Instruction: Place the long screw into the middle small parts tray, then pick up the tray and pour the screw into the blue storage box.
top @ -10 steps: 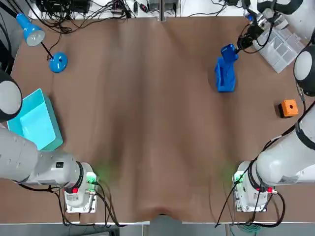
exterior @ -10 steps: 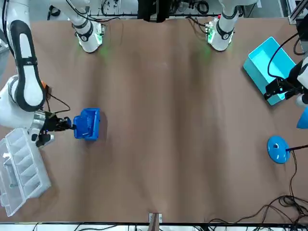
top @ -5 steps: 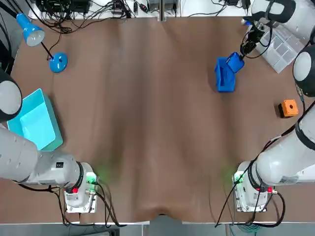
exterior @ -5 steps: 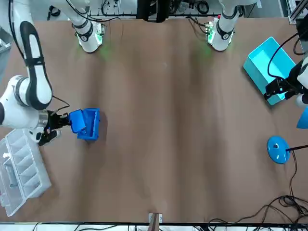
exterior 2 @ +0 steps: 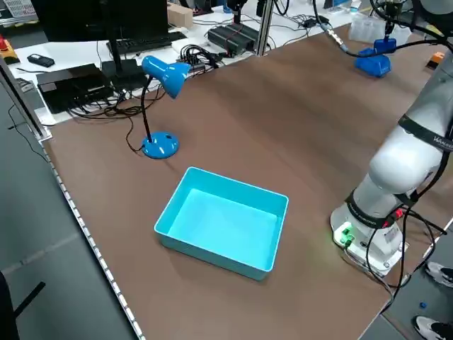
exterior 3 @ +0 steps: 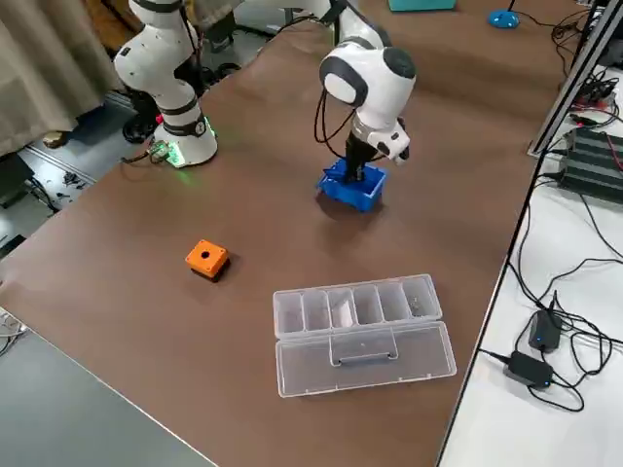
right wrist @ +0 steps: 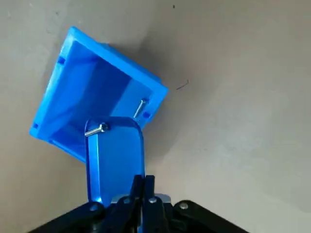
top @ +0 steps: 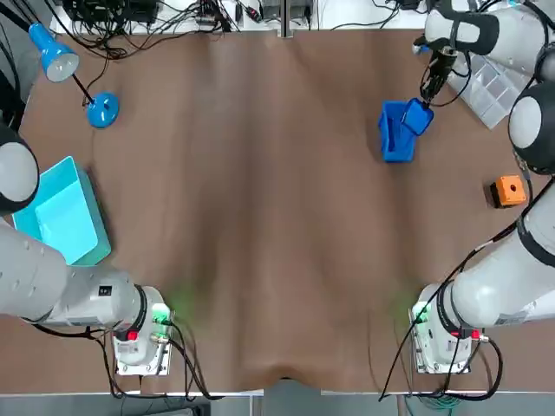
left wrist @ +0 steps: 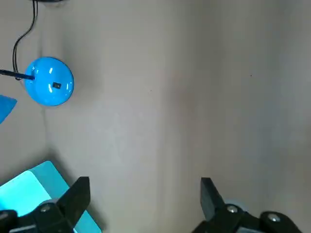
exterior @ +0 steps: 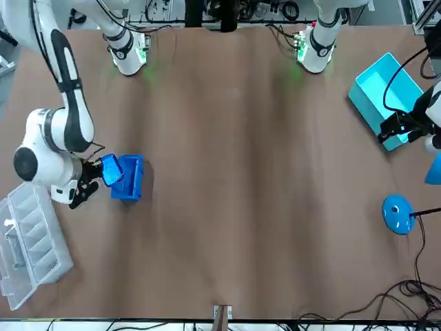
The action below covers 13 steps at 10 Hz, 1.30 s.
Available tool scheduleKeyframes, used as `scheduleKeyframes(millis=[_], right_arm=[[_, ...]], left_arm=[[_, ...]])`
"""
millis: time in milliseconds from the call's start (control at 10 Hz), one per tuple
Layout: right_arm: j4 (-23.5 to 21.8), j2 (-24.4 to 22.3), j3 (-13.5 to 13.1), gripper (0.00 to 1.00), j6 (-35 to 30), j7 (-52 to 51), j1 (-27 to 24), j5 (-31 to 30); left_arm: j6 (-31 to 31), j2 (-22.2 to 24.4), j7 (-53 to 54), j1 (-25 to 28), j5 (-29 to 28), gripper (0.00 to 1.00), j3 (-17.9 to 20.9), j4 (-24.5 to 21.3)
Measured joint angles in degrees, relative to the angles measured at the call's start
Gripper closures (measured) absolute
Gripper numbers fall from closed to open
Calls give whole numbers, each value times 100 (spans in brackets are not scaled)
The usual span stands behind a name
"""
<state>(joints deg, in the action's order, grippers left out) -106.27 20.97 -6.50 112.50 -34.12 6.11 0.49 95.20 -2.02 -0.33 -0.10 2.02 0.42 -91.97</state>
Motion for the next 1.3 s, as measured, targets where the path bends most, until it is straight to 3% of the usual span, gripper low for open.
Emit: scheduleKeyframes(millis=[800, 1300], right_arm=[[307, -112, 12, 97, 67, 1232, 367, -1092], [288, -102, 49, 97, 16, 2700, 1097, -2700]], left_arm=[[0, 0, -4, 1, 0, 0, 1, 0], [0, 0, -4, 2, 0, 0, 1, 0]])
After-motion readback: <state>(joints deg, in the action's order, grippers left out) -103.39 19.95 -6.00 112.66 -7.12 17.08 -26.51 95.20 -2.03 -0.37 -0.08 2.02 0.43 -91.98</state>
